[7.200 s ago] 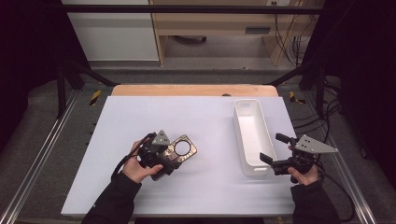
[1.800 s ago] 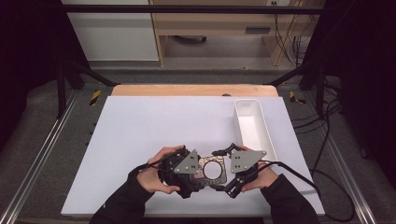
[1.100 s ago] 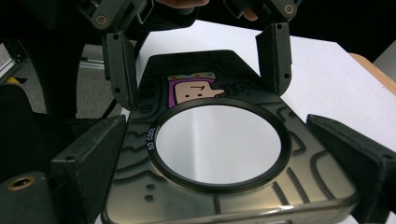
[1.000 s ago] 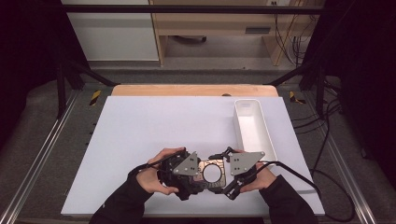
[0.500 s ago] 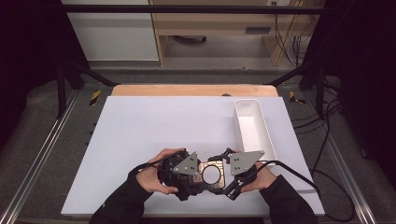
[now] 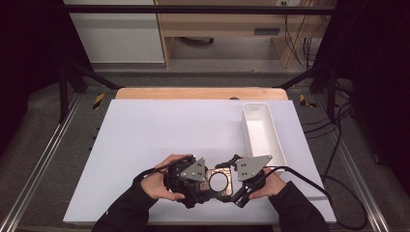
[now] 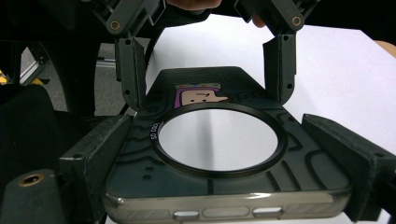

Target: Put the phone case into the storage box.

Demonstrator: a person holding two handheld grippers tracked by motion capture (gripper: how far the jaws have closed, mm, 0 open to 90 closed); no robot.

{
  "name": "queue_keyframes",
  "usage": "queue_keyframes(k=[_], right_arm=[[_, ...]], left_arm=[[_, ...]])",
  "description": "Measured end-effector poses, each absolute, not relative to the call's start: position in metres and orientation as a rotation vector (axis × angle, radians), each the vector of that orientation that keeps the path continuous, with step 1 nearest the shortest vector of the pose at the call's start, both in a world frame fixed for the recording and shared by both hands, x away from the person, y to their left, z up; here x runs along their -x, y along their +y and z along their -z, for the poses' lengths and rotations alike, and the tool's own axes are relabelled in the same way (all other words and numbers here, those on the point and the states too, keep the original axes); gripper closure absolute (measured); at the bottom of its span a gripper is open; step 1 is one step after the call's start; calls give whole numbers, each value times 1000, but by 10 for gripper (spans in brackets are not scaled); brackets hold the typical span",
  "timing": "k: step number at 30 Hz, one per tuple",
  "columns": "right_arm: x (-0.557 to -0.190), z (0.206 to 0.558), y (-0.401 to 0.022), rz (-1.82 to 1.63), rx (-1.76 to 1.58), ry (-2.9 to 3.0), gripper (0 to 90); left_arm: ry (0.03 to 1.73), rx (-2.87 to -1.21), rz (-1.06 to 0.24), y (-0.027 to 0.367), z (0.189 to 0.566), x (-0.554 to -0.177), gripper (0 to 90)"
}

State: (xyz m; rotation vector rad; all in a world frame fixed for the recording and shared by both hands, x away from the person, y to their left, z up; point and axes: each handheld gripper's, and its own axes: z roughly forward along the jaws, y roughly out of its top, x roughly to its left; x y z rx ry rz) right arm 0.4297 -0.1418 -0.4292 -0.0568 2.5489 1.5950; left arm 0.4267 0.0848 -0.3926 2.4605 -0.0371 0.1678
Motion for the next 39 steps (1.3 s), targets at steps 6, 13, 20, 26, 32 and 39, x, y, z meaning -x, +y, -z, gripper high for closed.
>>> queue_keyframes(k=[6, 13, 20, 26, 32, 39], right_arm=[[-430, 428, -142, -1598, 43, 2547, 118], [-431, 425, -145, -1595, 15, 2548, 117], [-434, 422, -152, -1571, -45, 2558, 117], [-436, 417, -160, -1536, -92, 2552, 117], [-437, 413, -163, -1501, -121, 2568, 118], [-438, 407, -166, -1471, -146, 2599, 118]], left_arm=[[-24, -2455, -166, 85, 393, -427, 96], [1, -2432, -165, 90, 390, -429, 67], [59, -2360, -152, 101, 382, -432, 43], [173, -2279, -133, 117, 383, -438, 47], [249, -2203, -134, 130, 386, -440, 41], [340, -2166, -100, 139, 394, -439, 64]])
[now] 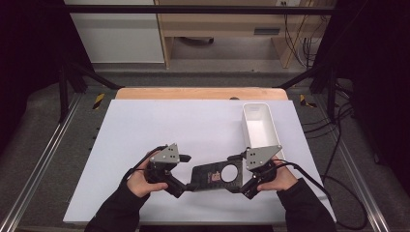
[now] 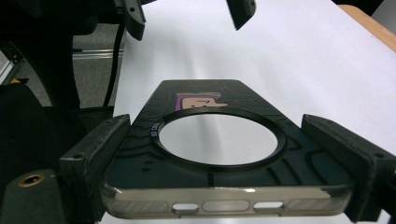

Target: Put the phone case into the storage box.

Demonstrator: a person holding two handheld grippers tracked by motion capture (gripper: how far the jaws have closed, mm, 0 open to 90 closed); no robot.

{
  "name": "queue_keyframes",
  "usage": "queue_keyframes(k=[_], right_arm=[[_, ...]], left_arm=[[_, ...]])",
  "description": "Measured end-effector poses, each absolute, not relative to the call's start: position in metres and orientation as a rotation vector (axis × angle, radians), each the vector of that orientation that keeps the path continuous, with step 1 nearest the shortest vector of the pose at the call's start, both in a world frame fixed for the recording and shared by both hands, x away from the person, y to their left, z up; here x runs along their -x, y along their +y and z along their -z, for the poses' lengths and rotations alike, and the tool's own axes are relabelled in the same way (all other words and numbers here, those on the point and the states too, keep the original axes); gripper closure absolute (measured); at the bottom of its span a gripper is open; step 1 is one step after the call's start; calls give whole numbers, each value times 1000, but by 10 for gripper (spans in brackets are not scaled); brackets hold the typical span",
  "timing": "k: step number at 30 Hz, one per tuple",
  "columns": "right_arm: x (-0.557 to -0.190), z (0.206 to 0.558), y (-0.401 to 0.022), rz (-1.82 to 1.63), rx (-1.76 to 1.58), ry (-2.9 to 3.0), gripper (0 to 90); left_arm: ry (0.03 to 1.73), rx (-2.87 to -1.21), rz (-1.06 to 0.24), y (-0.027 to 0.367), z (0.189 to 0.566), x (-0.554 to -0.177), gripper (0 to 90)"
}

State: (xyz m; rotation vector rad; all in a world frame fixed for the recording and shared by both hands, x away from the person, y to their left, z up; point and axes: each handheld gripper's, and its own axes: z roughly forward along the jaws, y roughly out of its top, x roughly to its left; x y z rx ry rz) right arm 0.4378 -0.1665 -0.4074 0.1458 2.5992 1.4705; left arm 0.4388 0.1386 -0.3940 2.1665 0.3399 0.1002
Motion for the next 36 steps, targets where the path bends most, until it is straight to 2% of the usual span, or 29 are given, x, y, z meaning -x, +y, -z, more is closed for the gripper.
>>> queue_keyframes(k=[14, 21, 36], right_arm=[[-441, 385, -160, -1347, -117, 2694, 119], [-445, 378, -155, -1290, -93, 2727, 118], [-447, 361, -140, -1178, -27, 2793, 119]], left_arm=[[324, -2189, -81, 140, 408, -441, 41], [263, -2228, -48, 135, 410, -437, 29], [272, -2255, -48, 128, 415, -441, 22]])
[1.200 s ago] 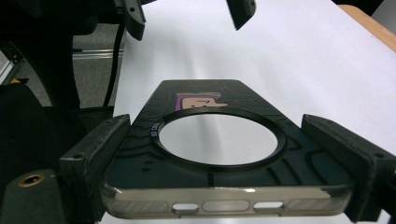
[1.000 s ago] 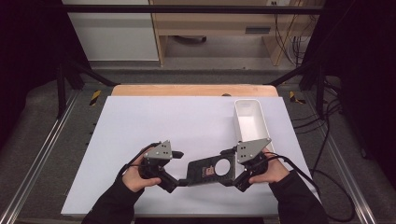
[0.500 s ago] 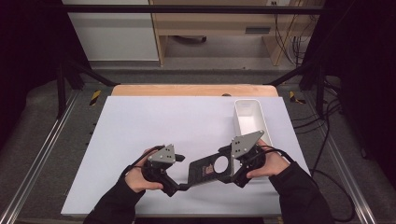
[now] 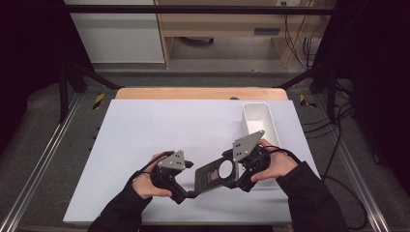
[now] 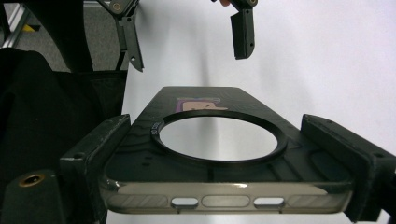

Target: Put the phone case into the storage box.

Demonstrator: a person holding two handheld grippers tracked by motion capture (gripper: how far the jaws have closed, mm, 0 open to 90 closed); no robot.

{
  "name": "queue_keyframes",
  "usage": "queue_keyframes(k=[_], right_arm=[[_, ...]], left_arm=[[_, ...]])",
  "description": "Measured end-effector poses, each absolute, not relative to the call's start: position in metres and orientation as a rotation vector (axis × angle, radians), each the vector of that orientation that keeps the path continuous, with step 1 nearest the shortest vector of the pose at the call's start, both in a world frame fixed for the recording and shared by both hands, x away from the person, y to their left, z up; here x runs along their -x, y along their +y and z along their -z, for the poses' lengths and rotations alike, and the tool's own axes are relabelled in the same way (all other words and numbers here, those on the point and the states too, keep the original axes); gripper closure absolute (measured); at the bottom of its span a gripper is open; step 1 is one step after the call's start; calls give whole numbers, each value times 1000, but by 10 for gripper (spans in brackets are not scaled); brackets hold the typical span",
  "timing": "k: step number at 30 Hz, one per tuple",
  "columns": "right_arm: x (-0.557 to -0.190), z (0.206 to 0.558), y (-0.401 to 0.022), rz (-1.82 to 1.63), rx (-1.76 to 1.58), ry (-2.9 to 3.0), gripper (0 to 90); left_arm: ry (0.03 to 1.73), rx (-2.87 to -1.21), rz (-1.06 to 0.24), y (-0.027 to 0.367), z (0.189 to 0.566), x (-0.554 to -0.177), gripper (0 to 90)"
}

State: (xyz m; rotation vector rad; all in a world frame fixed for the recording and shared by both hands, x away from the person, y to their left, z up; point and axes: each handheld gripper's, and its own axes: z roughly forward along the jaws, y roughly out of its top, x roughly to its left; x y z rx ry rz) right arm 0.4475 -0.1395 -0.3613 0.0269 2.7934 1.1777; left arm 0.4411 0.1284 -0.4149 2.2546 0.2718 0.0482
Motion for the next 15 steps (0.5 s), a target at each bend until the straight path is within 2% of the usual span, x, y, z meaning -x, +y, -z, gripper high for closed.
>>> queue_keyframes(k=[15], right_arm=[[-452, 357, -128, -1114, 18, 2842, 120]], left_arm=[[262, -2297, -32, 116, 418, -444, 23]])
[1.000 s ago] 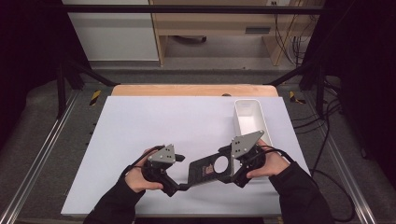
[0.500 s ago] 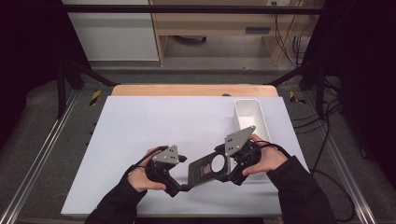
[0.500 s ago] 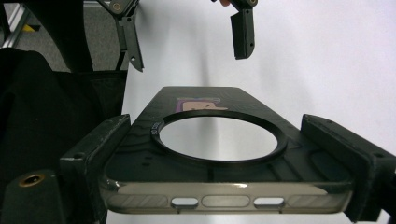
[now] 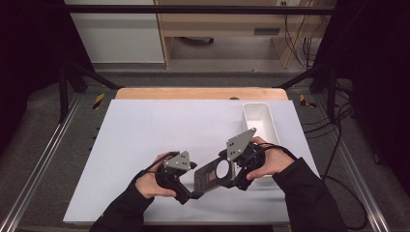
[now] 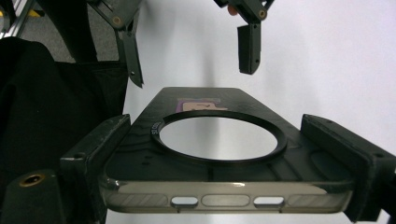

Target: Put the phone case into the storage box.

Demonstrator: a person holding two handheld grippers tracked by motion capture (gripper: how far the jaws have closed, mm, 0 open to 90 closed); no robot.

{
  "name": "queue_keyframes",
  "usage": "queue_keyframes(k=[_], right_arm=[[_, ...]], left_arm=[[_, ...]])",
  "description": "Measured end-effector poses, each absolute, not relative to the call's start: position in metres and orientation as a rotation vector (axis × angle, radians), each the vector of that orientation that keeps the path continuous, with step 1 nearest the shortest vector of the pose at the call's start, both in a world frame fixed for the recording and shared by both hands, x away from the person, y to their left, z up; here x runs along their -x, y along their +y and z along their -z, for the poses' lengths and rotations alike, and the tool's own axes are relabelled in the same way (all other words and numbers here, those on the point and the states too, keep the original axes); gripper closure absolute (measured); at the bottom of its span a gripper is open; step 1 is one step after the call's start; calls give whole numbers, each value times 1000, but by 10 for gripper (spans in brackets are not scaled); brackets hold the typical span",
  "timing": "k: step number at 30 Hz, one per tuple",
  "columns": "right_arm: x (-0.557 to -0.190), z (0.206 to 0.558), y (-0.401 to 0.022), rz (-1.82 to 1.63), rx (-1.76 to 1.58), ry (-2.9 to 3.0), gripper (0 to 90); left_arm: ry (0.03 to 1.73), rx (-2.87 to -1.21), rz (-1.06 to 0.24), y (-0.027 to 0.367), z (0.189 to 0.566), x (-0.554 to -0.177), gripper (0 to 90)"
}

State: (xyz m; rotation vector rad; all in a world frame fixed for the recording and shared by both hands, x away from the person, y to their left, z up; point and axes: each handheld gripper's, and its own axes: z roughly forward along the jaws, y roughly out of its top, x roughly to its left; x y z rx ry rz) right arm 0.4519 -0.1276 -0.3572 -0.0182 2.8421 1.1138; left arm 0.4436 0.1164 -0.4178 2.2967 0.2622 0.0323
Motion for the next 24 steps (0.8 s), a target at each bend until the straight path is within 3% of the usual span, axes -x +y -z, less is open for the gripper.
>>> queue_keyframes(k=[24], right_arm=[[-451, 353, -107, -981, 97, 2902, 120]], left_arm=[[163, -2474, -18, 93, 413, -448, 29]])
